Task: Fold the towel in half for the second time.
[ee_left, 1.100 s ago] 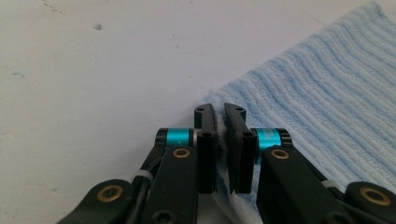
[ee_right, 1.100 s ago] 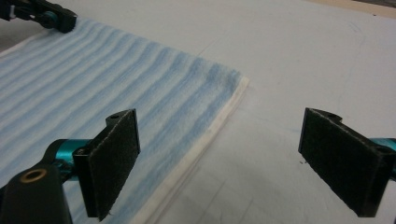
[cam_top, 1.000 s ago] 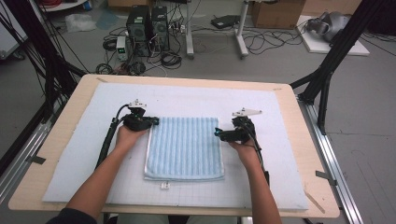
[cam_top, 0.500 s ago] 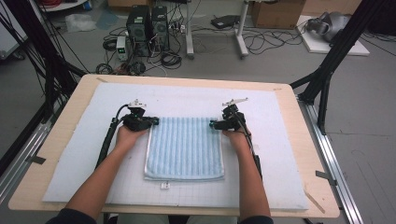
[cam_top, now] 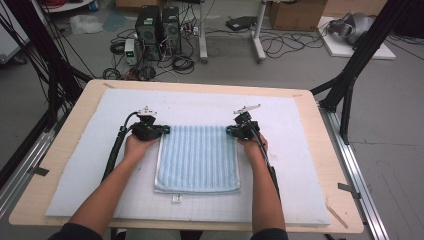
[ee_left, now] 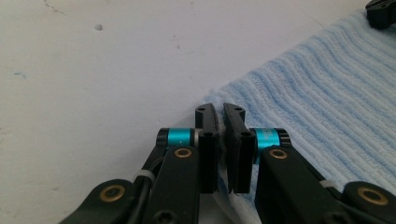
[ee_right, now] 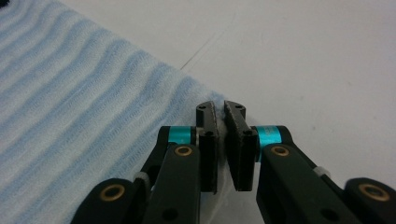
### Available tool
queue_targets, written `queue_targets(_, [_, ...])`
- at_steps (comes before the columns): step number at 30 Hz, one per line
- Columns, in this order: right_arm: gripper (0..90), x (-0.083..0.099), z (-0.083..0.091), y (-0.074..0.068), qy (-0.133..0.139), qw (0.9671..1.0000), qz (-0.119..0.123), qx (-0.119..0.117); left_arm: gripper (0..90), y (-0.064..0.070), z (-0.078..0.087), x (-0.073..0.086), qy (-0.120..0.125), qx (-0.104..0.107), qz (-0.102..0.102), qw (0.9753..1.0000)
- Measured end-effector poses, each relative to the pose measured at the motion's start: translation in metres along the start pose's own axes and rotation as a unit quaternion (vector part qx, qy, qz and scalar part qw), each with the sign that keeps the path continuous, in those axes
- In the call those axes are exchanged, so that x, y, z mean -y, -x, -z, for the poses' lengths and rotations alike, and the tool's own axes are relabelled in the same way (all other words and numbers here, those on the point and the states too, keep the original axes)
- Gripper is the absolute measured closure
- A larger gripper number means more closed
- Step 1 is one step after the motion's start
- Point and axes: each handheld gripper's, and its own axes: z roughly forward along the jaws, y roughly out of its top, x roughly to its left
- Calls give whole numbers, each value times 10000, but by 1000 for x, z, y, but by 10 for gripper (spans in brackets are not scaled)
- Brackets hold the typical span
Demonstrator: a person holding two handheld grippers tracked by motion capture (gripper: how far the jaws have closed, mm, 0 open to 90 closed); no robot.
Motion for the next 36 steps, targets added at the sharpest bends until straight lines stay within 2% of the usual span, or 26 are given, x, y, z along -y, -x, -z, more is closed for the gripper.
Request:
queue_targets(1, [849,-1,1,-1,-11,10000,34,54,850,-2,0,0,60,6,136,9999])
queue_targets(3, [851,-2,3,-2,68,9998,125,172,852,-6,2,-1,148,20,266,9995])
queue_targets(5, [850,-4,4,-1,156,9995,155,226,853,-5,2,-3,350,-40,113,9993])
queue_targets(6, [850,-5,5,-1,185,9993,176,286,852,-4,2,-5,513,-62,95,9986])
queue_targets(7, [850,-6,5,0,222,9990,171,341,854,-4,2,-9,561,-55,120,9983])
queue_targets(9, [851,-9,7,2,366,9982,61,467,854,-5,1,-18,625,-26,167,9979])
queue_targets(11, [851,-13,10,5,586,9964,-76,603,853,-6,3,-25,896,5,114,9959])
queue_targets(13, [851,-17,13,8,772,9948,-249,608,852,-7,5,-29,1115,40,61,9937])
queue_targets(14, [851,-17,14,9,872,9942,-265,576,851,-7,6,-29,1117,74,63,9937])
queue_targets(16, [851,-17,16,8,893,9942,-253,537,850,-8,8,-27,1044,154,72,9944])
queue_targets(20, [851,-15,23,5,1041,9935,-180,416,851,-8,14,-23,1133,268,110,9931])
queue_targets(23, [851,-13,30,1,1121,9931,-102,324,850,-6,20,-21,1016,390,76,9940])
queue_targets(25, [850,-10,35,-1,1161,9929,-109,231,850,-1,26,-18,1250,400,-10,9914])
queue_targets(27, [850,-6,40,-4,1223,9923,-49,168,850,2,31,-15,1264,419,-124,9910])
queue_targets(29, [851,-1,45,-8,1223,9924,-35,111,850,4,34,-12,1279,474,-98,9906])
queue_targets(36, [850,14,57,-15,1349,9909,1,-23,850,15,48,2,1472,688,-204,9865])
